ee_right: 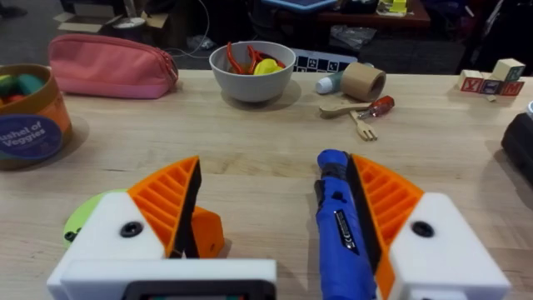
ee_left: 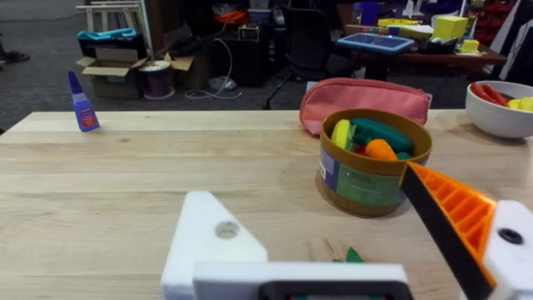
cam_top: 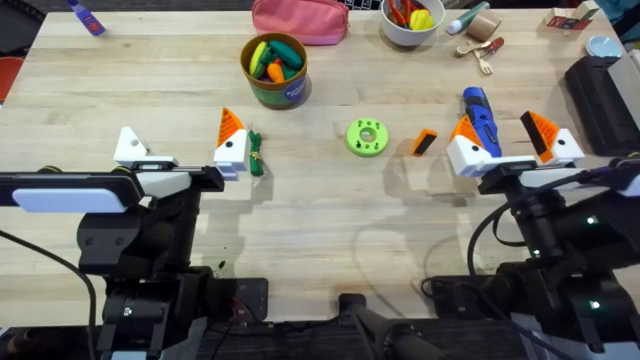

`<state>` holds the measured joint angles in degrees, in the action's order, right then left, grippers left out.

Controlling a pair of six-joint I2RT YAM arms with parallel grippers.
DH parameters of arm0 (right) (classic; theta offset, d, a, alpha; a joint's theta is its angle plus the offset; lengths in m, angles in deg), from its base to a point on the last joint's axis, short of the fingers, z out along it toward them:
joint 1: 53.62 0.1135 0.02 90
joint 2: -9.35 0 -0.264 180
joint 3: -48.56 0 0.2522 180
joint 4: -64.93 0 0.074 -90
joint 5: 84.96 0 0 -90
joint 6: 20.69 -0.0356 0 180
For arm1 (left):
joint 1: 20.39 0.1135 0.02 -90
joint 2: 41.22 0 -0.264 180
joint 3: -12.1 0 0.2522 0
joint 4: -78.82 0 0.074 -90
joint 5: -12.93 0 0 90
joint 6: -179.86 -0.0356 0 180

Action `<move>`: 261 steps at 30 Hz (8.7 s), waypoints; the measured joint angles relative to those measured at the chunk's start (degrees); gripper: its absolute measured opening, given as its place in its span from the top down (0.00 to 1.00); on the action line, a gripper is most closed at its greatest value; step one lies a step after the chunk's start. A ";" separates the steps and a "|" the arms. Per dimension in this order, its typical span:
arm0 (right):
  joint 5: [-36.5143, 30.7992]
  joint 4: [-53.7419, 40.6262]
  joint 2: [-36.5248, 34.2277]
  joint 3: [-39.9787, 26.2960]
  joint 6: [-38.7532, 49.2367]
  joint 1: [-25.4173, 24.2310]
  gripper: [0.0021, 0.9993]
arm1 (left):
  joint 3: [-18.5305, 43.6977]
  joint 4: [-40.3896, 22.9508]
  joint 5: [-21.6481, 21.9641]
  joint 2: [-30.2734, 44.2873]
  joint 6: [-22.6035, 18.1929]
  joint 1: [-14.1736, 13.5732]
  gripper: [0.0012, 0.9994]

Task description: Pick up the gripper from the table and insert it into the empty holder that is missing its gripper. Then pick up a screw, insert it into the mounting hole, and use the screwdriver to tighten it. Finally, clean up the table by picking up the vegetable and placing it into the bucket.

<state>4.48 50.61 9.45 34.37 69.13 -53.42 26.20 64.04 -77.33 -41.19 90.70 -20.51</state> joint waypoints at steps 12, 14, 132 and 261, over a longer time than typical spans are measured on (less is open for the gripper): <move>0.00 0.88 0.00 0.02 -0.01 0.00 0.01 | 0.00 0.64 0.04 0.00 0.01 0.00 0.01; 0.00 2.64 0.00 0.02 0.00 0.00 0.01 | 0.02 2.05 0.04 0.02 0.00 0.00 0.01; 0.24 -55.17 -50.21 -56.59 -0.04 0.00 0.01 | 65.55 -56.49 -4.41 89.23 18.18 -8.63 0.99; 0.24 -55.18 -50.21 -56.61 -0.04 0.00 0.01 | 0.09 -5.09 -61.30 0.30 2.71 0.17 0.01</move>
<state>4.72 -4.57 -40.76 -22.24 69.08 -53.42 26.29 58.95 -138.62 -40.89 93.41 -20.33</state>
